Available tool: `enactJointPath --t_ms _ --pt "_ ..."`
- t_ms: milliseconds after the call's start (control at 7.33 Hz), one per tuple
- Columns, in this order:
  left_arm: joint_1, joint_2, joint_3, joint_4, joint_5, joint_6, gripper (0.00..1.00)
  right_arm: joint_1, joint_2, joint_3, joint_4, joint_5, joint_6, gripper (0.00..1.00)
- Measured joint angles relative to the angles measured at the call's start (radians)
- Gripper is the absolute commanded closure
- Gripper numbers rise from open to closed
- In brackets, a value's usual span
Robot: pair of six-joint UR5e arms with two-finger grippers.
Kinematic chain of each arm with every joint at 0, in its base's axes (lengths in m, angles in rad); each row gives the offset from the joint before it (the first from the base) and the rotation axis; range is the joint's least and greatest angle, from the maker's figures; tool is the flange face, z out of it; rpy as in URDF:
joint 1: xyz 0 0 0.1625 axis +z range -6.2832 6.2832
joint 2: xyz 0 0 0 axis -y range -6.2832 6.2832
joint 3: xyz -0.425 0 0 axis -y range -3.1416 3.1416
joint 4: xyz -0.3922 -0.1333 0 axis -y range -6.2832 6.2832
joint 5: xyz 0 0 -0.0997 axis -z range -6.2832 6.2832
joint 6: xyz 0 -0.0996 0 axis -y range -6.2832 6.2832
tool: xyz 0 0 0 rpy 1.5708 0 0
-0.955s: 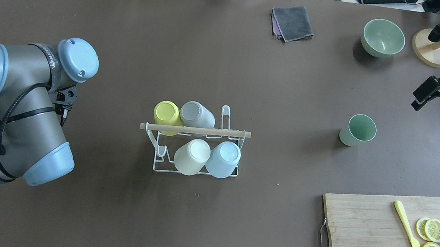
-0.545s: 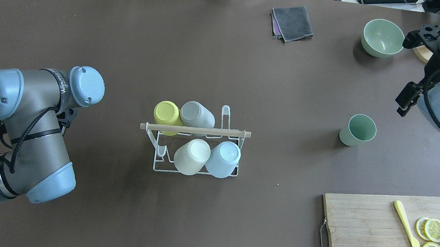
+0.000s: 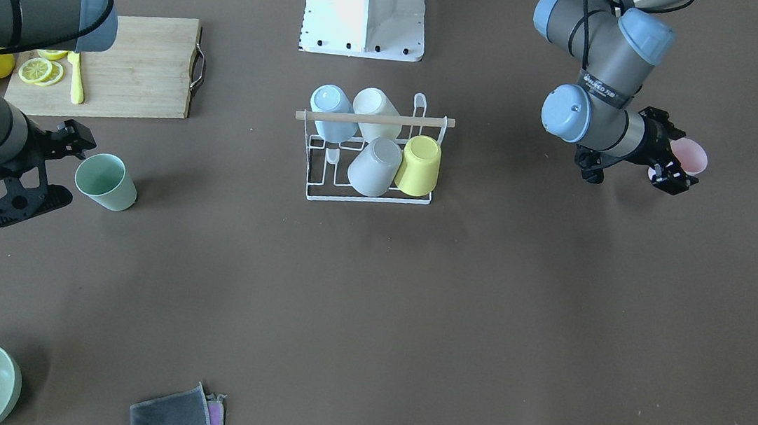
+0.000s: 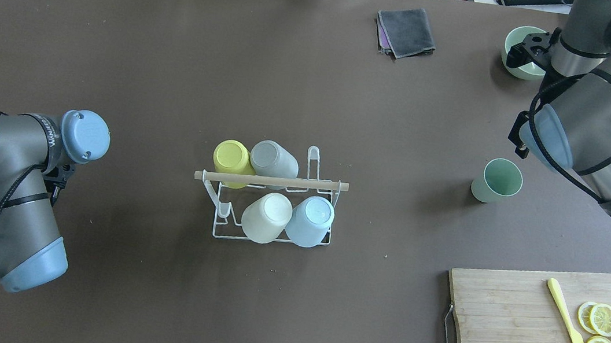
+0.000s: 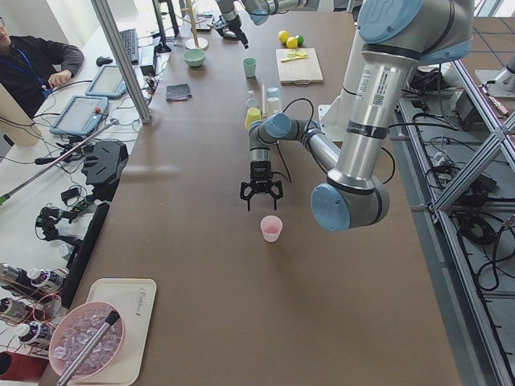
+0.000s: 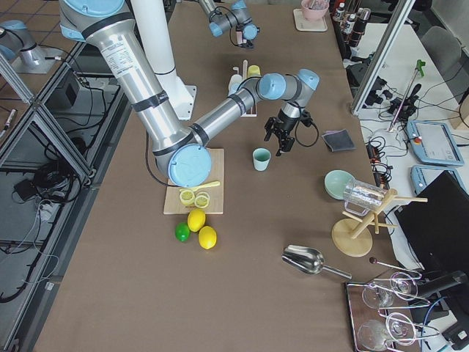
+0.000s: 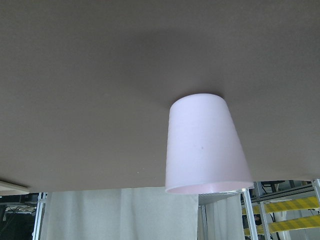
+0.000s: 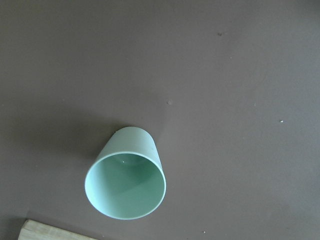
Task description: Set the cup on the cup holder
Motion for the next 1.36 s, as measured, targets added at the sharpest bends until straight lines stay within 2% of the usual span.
enactJointPath --t_ms 273,545,1364 --pt "0.001 0.009 -0.002 -0.038 -0.002 -0.013 0.01 -0.017 0.135 -0.183 -0.005 -0.024 -0.030 0.00" --pt "0.002 0.006 -0.017 -0.034 -0.012 -0.014 0.01 -0.051 0.216 -0.306 -0.010 -0.056 -0.051 0.00" --pt "0.069 0.013 -0.005 -0.038 -0.082 -0.037 0.01 -0.121 0.317 -0.471 -0.114 -0.108 -0.179 0.00"
